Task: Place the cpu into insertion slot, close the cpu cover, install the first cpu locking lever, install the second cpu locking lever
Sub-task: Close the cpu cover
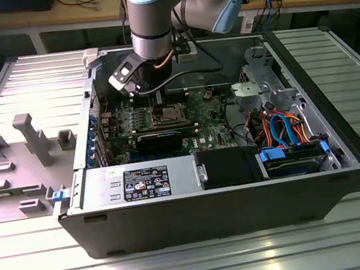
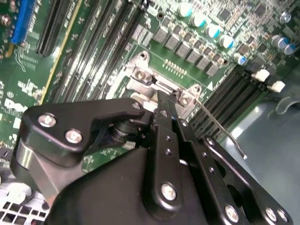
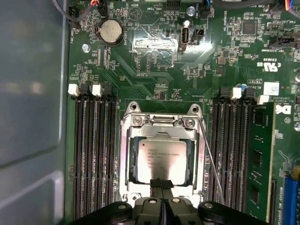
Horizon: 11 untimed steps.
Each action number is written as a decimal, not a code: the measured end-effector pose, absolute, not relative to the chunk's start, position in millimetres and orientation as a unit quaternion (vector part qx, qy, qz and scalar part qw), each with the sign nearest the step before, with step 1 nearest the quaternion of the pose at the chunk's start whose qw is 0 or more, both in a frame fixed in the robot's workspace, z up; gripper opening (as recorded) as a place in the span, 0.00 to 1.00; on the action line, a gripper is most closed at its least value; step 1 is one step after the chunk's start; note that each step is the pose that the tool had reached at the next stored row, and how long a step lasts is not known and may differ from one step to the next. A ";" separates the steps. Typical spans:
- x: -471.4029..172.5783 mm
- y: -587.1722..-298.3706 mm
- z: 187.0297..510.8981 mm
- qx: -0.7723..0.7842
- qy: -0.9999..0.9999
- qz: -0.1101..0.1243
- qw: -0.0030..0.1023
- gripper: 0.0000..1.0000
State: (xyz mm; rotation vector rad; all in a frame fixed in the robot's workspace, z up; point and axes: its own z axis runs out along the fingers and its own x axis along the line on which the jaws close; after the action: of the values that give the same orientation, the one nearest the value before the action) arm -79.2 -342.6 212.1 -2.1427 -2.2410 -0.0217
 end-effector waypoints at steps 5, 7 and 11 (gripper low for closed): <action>-63.9 -342.6 212.2 -0.691 -0.723 -0.006 0.021 0.11; -56.8 -342.6 212.2 -0.691 -0.723 -0.006 0.021 0.11; -53.7 -342.6 212.2 -0.691 -0.723 -0.006 0.021 0.11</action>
State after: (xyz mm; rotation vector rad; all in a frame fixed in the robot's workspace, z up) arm -53.7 -342.6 212.2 -2.1418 -2.2398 -0.0191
